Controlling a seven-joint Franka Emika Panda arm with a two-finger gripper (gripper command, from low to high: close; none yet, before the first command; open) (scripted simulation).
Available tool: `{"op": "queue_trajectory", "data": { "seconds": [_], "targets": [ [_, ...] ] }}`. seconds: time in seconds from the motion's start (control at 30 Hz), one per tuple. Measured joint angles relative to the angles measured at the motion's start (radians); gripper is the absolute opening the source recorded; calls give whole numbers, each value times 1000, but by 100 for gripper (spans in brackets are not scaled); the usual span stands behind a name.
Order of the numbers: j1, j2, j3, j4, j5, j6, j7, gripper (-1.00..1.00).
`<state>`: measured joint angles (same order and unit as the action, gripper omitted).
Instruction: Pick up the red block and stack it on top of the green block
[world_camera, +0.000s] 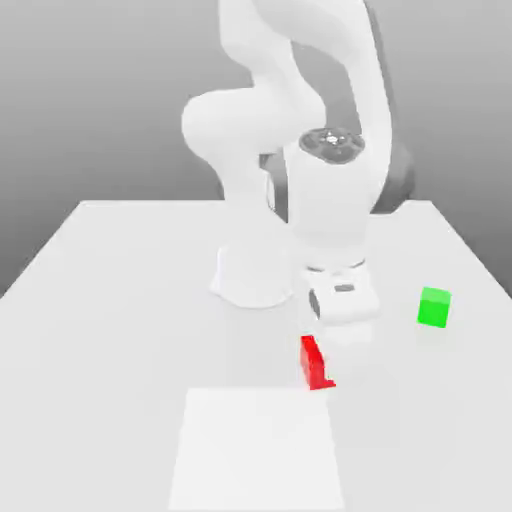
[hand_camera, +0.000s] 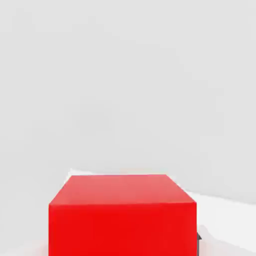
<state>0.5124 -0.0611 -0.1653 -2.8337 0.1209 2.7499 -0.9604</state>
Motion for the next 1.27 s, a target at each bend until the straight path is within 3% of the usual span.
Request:
{"op": "queue_trajectory", "data": {
  "seconds": [0.47, 0.9, 1.17, 1.2, 1.27],
  "targets": [
    [314, -93, 160, -40, 32, -42, -599, -100],
    [618, -177, 291, -79, -36, -74, -1087, -100],
    [628, 58, 304, -74, -122, 154, -1084, -100],
    [624, 82, 305, -73, -135, 176, -1076, 100],
    [623, 82, 305, -73, -135, 176, -1076, 100]
  ]
}}
